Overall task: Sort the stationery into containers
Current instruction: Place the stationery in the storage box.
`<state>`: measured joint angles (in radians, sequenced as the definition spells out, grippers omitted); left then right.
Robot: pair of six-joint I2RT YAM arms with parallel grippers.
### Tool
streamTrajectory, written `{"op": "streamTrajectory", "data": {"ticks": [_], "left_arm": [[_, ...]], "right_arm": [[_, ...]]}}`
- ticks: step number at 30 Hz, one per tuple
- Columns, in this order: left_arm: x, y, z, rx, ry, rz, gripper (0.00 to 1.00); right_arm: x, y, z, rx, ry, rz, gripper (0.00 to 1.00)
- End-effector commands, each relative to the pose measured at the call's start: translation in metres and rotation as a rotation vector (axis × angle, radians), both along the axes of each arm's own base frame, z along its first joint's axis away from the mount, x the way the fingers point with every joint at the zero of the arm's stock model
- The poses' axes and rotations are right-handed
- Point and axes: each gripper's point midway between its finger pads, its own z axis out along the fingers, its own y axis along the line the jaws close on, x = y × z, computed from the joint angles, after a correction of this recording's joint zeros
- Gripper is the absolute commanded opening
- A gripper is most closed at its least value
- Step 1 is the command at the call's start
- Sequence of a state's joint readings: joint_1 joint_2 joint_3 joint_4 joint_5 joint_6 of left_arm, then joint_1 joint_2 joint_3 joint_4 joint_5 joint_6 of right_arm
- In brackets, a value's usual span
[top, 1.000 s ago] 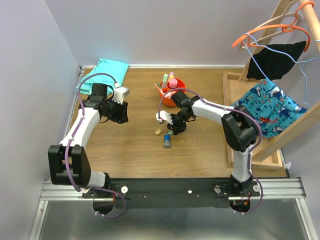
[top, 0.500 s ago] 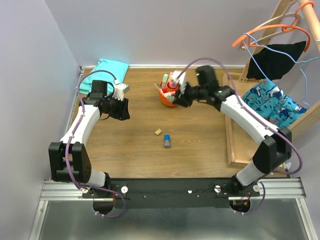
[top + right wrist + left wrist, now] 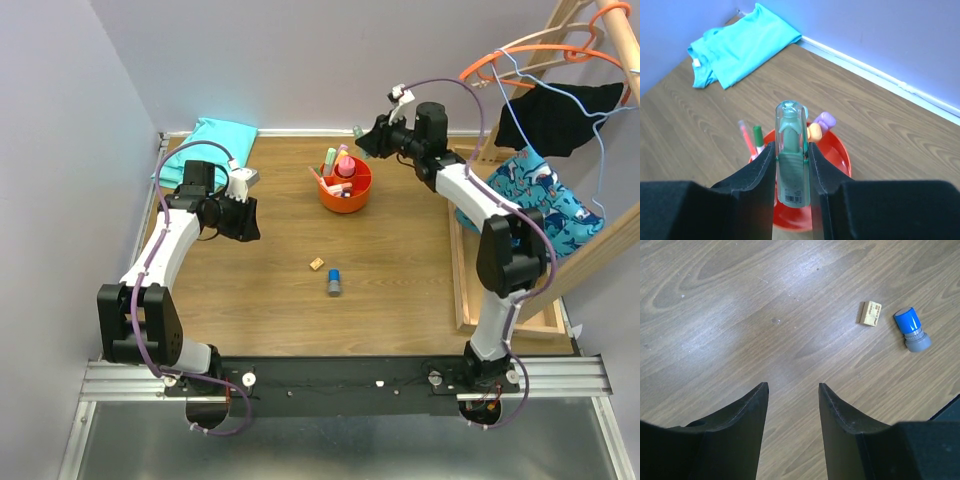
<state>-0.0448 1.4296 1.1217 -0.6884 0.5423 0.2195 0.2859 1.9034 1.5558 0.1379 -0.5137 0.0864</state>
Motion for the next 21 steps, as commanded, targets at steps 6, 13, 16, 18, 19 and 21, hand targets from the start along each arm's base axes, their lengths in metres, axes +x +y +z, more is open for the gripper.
{"op": "streamTrajectory", "data": {"ticks": [6,13,16,18,19,21], "left_arm": [[-0.006,0.007,-0.002,0.032,0.018,-0.014,0.54],[-0.001,0.008,-0.007,0.037,0.030,-0.012,0.54],[0.003,0.007,-0.009,0.037,0.033,-0.012,0.54],[0.005,0.007,-0.009,0.036,0.034,-0.011,0.54],[0.006,0.007,-0.011,0.037,0.039,-0.012,0.54],[0.007,0.007,-0.011,0.035,0.040,-0.012,0.54]], "right_arm": [[0.059,-0.006,-0.023,0.117,0.051,-0.065,0.21],[0.062,-0.002,-0.058,0.126,0.140,-0.062,0.21],[0.059,-0.002,-0.072,0.120,0.173,-0.059,0.21],[0.056,-0.001,-0.081,0.118,0.195,-0.050,0.20],[0.055,0.000,-0.083,0.118,0.201,-0.048,0.21],[0.053,0.000,-0.089,0.121,0.219,-0.050,0.21]]}}
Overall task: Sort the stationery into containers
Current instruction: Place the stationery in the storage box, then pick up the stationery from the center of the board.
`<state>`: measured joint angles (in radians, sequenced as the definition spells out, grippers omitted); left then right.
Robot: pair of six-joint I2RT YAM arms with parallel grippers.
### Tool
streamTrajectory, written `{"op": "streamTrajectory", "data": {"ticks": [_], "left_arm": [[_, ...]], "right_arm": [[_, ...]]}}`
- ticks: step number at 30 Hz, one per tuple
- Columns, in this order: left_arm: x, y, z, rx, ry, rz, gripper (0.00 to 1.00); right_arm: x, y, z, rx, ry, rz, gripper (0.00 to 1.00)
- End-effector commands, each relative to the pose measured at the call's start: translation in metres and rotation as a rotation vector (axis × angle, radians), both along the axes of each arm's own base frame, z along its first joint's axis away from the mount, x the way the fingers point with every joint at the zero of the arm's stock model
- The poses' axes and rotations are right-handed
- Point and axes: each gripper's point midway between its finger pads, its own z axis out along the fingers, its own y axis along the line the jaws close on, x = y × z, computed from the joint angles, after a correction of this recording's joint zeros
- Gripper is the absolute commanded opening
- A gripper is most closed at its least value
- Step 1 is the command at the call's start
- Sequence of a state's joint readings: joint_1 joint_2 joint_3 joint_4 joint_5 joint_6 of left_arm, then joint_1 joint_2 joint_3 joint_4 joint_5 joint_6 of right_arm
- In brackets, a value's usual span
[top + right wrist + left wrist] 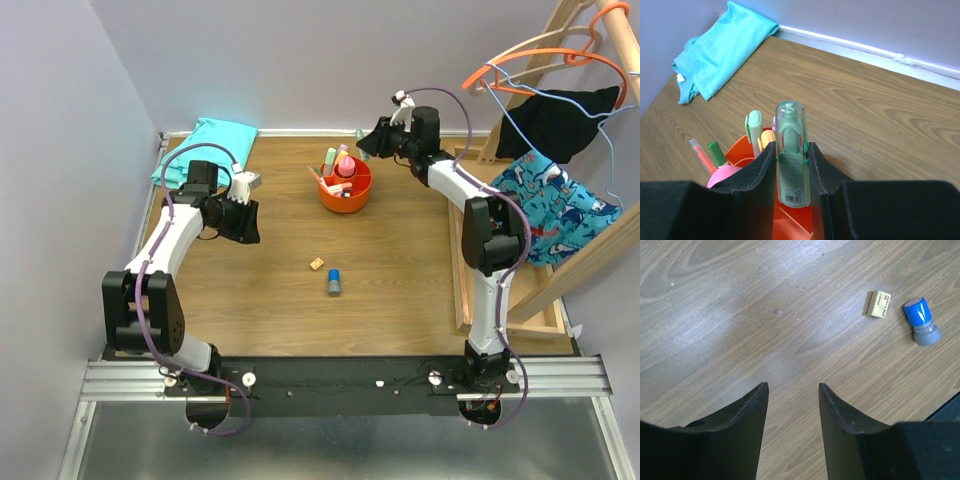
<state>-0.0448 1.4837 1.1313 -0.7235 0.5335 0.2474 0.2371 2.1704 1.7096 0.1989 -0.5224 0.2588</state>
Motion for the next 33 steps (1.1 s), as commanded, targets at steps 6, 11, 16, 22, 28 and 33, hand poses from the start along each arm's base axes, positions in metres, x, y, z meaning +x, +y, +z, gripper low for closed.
{"op": "streamTrajectory", "data": {"ticks": [6,11,16,22,28,33], "left_arm": [[0.015,0.004,0.002,0.011,-0.018,0.004,0.54],[0.016,0.004,0.001,0.011,-0.012,0.007,0.54],[0.017,0.003,0.000,0.006,-0.007,0.007,0.54],[0.021,0.002,-0.001,-0.001,-0.011,0.005,0.54],[0.030,-0.002,0.006,-0.022,-0.033,0.009,0.54],[0.037,-0.004,0.018,-0.036,-0.070,0.012,0.54]], "right_arm": [[-0.009,0.008,-0.046,0.009,0.112,0.038,0.21],[-0.012,0.009,-0.057,0.009,0.140,0.044,0.21],[-0.013,0.010,-0.063,0.010,0.166,0.049,0.32],[-0.015,0.007,-0.044,0.014,0.146,0.027,0.54],[-0.020,0.001,-0.015,0.007,0.110,0.002,0.57],[-0.029,-0.004,0.009,0.016,0.075,-0.014,0.57]]}}
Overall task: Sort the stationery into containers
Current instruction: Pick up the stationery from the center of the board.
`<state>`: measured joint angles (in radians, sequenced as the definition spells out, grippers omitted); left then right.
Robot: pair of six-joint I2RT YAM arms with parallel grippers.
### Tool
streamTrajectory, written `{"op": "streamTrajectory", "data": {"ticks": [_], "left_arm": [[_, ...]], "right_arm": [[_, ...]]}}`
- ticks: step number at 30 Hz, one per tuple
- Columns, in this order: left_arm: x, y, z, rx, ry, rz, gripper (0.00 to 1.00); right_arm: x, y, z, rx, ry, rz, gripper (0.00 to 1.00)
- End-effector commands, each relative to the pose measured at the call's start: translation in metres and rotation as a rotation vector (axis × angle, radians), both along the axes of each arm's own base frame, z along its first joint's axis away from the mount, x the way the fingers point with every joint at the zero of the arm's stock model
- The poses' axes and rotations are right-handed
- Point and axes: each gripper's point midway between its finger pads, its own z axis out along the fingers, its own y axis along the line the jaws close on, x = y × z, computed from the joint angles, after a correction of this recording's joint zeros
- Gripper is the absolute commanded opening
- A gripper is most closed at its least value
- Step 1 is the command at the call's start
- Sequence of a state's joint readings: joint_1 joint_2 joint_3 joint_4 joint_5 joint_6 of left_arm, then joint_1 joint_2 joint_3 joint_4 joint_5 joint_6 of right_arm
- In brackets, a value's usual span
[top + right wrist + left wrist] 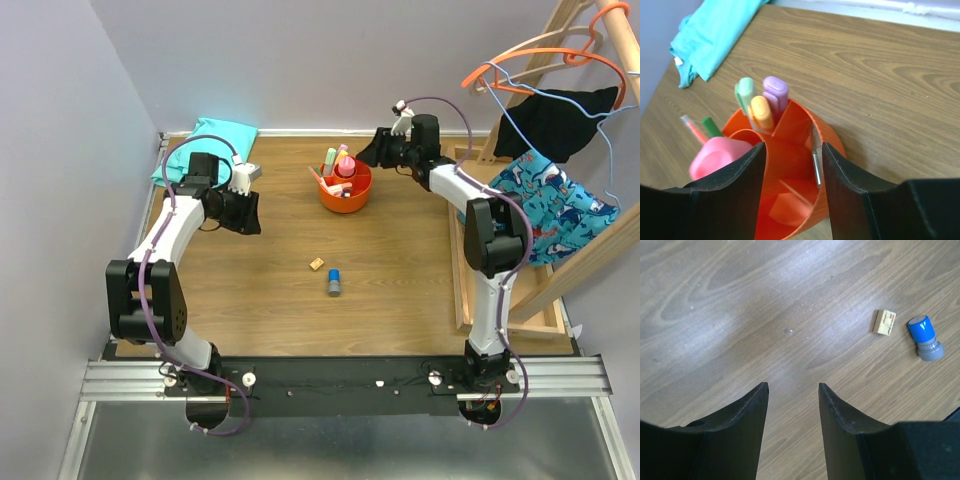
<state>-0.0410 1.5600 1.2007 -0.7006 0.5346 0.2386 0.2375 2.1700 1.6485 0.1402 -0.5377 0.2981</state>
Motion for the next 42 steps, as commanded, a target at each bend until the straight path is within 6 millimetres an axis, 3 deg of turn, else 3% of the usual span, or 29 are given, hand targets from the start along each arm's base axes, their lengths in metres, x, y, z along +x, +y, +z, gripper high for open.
{"op": "streamTrajectory", "data": {"ticks": [1,7,10,12,17,18,20,26,30,37,42], "left_arm": [[0.014,-0.004,0.020,-0.033,-0.065,0.002,0.54],[0.009,-0.004,0.031,-0.035,-0.103,0.006,0.54],[0.000,-0.003,0.032,-0.035,-0.111,0.005,0.54],[-0.005,-0.003,0.037,-0.037,-0.126,0.006,0.54],[-0.020,0.003,0.040,-0.036,-0.141,0.023,0.54],[-0.022,0.004,0.040,-0.038,-0.141,0.028,0.54],[-0.029,0.005,0.040,-0.044,-0.144,0.035,0.54],[-0.038,0.024,0.037,-0.074,-0.146,0.122,0.54],[-0.041,0.029,0.036,-0.091,-0.144,0.151,0.54],[-0.047,0.031,0.026,-0.087,-0.117,0.151,0.54],[-0.049,0.029,0.025,-0.096,-0.115,0.151,0.55]], "right_arm": [[-0.012,-0.002,0.057,0.025,-0.083,-0.020,0.57],[-0.031,0.017,0.074,0.076,-0.084,0.045,0.57],[-0.056,0.043,0.075,0.093,-0.080,0.139,0.57],[-0.089,0.071,0.079,0.121,-0.074,0.289,0.57],[-0.171,0.123,0.050,-0.010,-0.049,0.571,0.57],[-0.183,0.126,0.044,-0.053,-0.063,0.614,0.57],[-0.216,0.130,0.034,-0.173,-0.147,0.760,0.57],[-0.272,0.108,-0.018,-0.486,-0.289,1.053,0.57],[-0.281,0.099,-0.038,-0.606,-0.391,1.161,0.56],[-0.266,0.117,-0.053,-0.755,-0.658,1.262,0.57],[-0.262,0.133,-0.062,-0.776,-0.725,1.316,0.57]]}}
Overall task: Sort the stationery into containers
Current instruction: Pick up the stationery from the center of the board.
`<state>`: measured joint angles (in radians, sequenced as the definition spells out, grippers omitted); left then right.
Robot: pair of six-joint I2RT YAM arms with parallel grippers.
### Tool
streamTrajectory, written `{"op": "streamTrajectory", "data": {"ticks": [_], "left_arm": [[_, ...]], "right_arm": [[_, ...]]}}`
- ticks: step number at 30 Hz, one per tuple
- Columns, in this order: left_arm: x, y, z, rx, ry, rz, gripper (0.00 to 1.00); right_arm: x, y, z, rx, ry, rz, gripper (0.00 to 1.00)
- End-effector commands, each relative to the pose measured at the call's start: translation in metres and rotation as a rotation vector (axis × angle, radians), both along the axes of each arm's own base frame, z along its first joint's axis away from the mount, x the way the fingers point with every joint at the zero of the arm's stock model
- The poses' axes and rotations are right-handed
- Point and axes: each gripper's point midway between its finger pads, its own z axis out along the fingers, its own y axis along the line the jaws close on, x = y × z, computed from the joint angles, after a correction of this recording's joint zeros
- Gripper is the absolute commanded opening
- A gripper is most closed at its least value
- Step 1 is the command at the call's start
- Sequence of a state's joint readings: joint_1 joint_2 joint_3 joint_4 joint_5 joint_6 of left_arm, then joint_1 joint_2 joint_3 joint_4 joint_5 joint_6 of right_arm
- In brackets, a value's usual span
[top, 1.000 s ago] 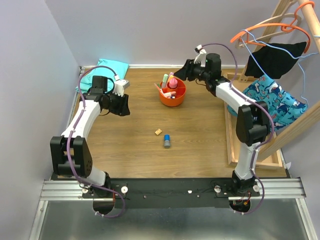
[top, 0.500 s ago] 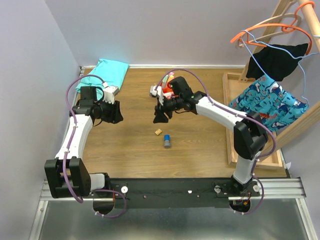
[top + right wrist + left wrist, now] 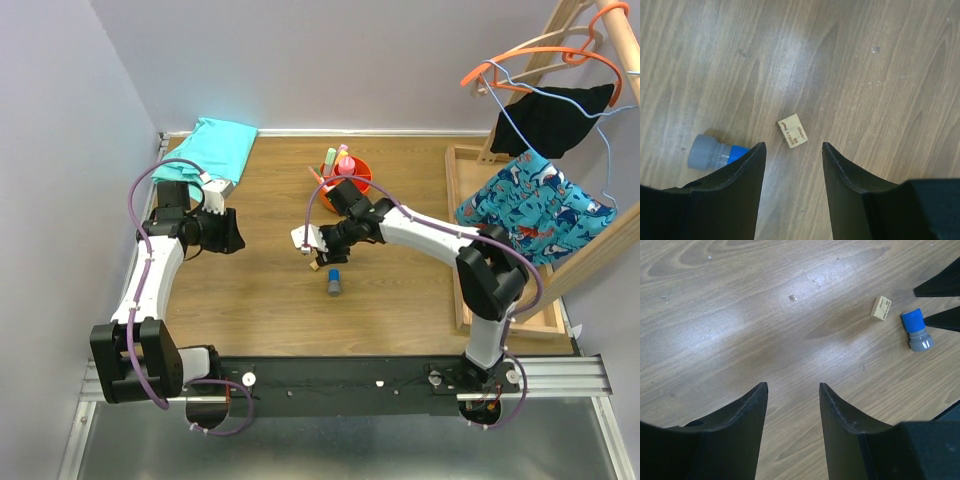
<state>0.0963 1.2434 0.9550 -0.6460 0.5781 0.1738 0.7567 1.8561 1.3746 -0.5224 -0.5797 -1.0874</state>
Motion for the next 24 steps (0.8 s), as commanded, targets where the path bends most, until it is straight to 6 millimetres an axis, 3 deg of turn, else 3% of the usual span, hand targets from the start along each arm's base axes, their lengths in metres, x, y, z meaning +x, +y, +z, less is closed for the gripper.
{"op": "streamTrajectory", "data": {"ticks": [1,5,10,20,24], "left_arm": [[-0.003,-0.003,0.006,-0.030,-0.022,-0.006,0.55],[-0.004,-0.003,0.005,-0.023,-0.021,-0.007,0.55],[-0.004,-0.001,0.001,-0.022,-0.014,-0.001,0.55],[-0.005,0.002,-0.003,-0.027,-0.003,0.010,0.55],[-0.005,0.001,-0.003,-0.027,0.001,0.010,0.55]], "right_arm": [[0.010,0.013,-0.016,-0.046,-0.111,0.130,0.56],[0.003,0.013,-0.043,-0.108,-0.066,0.184,0.56],[0.001,0.010,-0.057,-0.153,-0.037,0.211,0.56],[-0.001,0.013,-0.072,-0.175,0.031,0.194,0.49],[-0.006,0.015,-0.070,-0.186,0.089,0.201,0.38]]}}
